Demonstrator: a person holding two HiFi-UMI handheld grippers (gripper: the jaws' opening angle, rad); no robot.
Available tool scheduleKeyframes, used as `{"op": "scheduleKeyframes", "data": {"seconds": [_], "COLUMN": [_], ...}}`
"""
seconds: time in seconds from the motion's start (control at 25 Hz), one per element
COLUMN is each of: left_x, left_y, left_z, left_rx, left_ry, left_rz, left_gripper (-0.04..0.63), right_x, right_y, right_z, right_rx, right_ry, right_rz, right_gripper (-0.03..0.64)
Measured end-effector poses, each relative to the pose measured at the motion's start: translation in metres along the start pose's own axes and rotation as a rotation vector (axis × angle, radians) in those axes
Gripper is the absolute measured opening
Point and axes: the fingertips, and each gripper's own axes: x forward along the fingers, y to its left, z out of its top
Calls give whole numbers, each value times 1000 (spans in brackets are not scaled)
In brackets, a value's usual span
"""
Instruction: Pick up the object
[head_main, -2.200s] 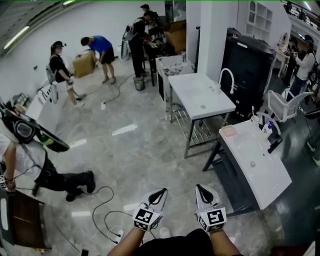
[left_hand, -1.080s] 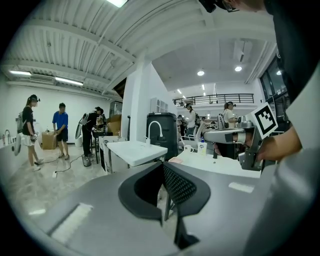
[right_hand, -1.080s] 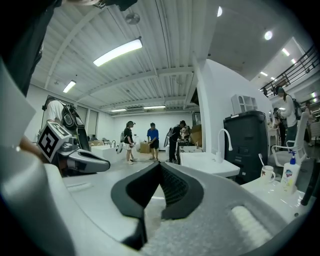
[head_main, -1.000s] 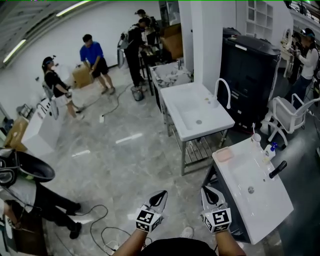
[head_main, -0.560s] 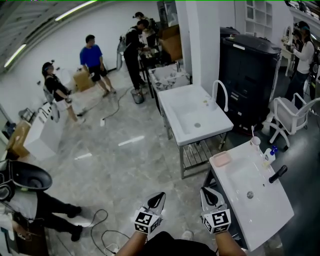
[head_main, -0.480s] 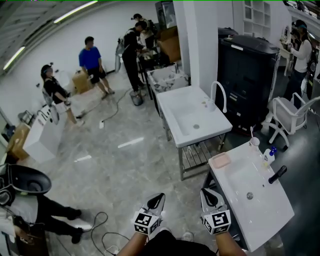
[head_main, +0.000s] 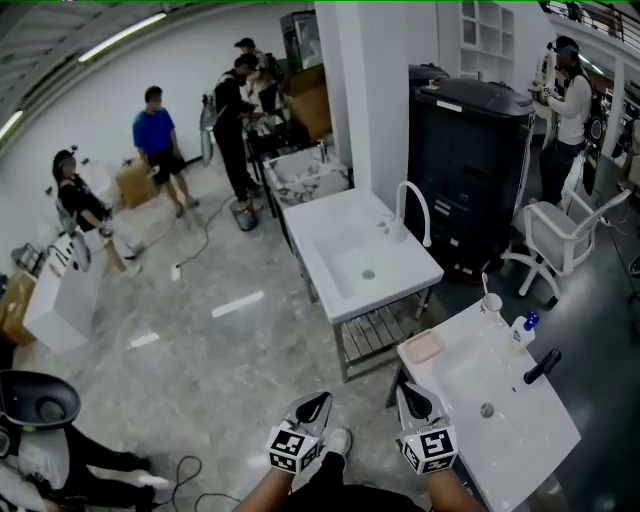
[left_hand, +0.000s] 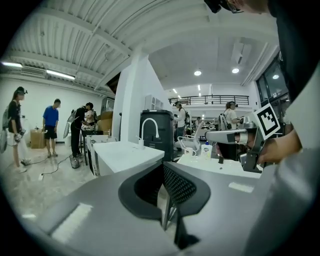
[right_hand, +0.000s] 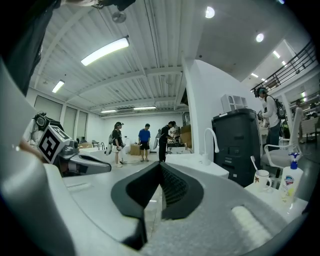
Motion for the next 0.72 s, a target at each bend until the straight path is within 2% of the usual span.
{"op": "scheduleKeyframes", "data": {"seconds": [0.36, 0.72], "left_x": [76, 138], "left_y": [60, 88], "left_z": [35, 50], "left_rx": [4, 27], "left_ry": [-18, -6], "left_rz": [-53, -163], "left_gripper": [18, 18], "right_x": [76, 114], "right_y": [-40, -73], "right_z": [28, 21], "right_rx": [-23, -5], "right_ry": [-19, 24], "right_rz": [-57, -164], "right_gripper": [3, 3]}}
